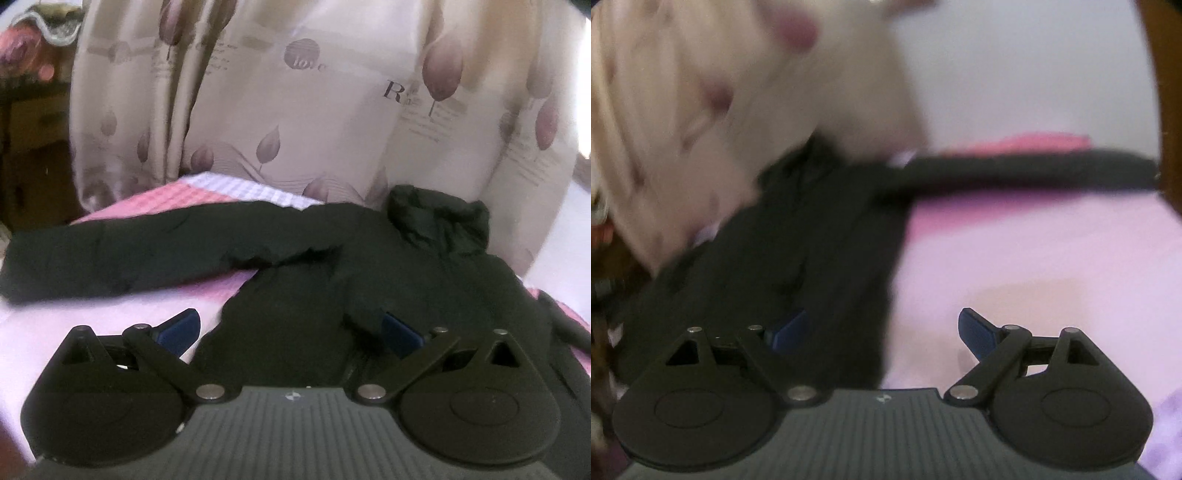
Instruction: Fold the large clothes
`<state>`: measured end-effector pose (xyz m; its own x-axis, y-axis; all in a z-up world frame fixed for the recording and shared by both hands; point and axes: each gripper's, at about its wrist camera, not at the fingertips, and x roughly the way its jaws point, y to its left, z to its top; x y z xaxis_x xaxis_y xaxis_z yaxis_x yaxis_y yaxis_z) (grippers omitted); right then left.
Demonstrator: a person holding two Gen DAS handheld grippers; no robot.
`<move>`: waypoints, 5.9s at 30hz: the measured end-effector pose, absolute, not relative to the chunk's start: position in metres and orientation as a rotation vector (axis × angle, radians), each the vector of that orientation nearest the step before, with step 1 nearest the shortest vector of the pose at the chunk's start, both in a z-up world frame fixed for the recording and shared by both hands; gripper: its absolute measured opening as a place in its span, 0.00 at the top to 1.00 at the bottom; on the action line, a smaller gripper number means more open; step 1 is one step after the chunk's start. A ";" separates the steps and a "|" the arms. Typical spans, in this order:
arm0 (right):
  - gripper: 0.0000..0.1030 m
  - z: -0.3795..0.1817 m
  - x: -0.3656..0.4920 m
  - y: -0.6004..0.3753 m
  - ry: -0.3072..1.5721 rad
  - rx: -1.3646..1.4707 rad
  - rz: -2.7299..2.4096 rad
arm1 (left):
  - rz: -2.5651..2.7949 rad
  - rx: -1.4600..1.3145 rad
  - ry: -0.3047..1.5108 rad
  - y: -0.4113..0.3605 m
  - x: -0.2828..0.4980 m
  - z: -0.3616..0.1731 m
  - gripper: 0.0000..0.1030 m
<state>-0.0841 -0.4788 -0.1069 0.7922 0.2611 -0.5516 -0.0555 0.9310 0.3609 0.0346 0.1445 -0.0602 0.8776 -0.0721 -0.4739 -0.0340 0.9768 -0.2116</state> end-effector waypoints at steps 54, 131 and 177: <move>0.14 -0.107 -0.096 -0.586 0.424 0.955 -0.089 | -0.182 -0.247 0.405 0.131 0.001 -0.001 0.01; 0.10 -0.077 0.144 -0.214 0.469 0.122 0.599 | -0.079 -0.658 0.365 0.102 0.139 -0.105 0.00; 0.23 -0.117 0.167 -0.165 0.554 -0.162 0.394 | 0.310 -1.096 0.476 0.388 0.069 -0.119 0.96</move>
